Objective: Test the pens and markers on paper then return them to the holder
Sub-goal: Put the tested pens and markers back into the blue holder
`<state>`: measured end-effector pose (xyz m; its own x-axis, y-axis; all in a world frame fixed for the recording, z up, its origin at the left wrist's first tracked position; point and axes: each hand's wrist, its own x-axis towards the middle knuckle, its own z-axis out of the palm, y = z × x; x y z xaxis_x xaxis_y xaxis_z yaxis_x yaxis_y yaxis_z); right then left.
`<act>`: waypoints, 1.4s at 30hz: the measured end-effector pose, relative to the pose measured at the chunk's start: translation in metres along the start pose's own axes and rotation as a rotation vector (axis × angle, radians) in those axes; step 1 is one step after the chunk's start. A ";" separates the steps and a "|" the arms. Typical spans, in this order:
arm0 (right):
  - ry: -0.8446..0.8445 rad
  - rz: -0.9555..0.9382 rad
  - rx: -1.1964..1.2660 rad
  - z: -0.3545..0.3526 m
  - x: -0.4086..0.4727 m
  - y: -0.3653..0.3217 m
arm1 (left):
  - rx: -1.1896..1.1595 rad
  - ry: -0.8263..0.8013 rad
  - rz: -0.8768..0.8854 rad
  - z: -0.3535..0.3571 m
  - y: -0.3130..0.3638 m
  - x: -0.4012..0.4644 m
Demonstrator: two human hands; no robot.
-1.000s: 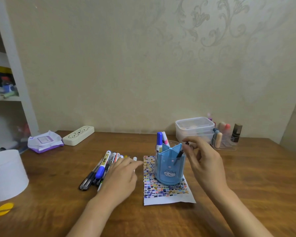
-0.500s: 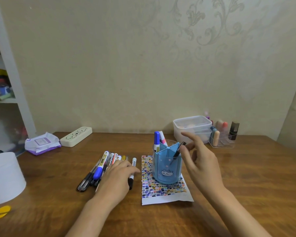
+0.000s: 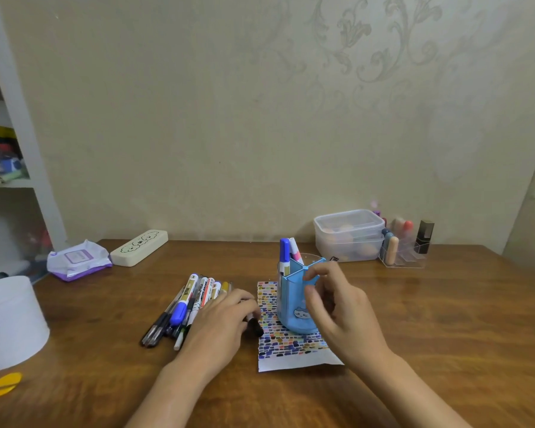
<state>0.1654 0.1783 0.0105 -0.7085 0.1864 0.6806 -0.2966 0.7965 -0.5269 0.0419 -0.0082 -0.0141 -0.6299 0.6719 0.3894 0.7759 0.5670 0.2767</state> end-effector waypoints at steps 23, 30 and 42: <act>-0.056 0.046 0.126 0.008 0.003 -0.005 | -0.221 0.242 0.161 -0.001 0.010 0.003; 0.181 0.110 0.328 -0.009 0.009 -0.013 | -0.266 0.188 0.060 0.003 0.001 0.004; 0.414 0.056 0.331 -0.022 0.015 -0.011 | -0.321 -0.005 0.037 0.006 0.015 0.006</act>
<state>0.1717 0.1850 0.0373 -0.4370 0.4881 0.7555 -0.4995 0.5669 -0.6551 0.0492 0.0071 -0.0124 -0.6004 0.6920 0.4008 0.7694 0.3634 0.5253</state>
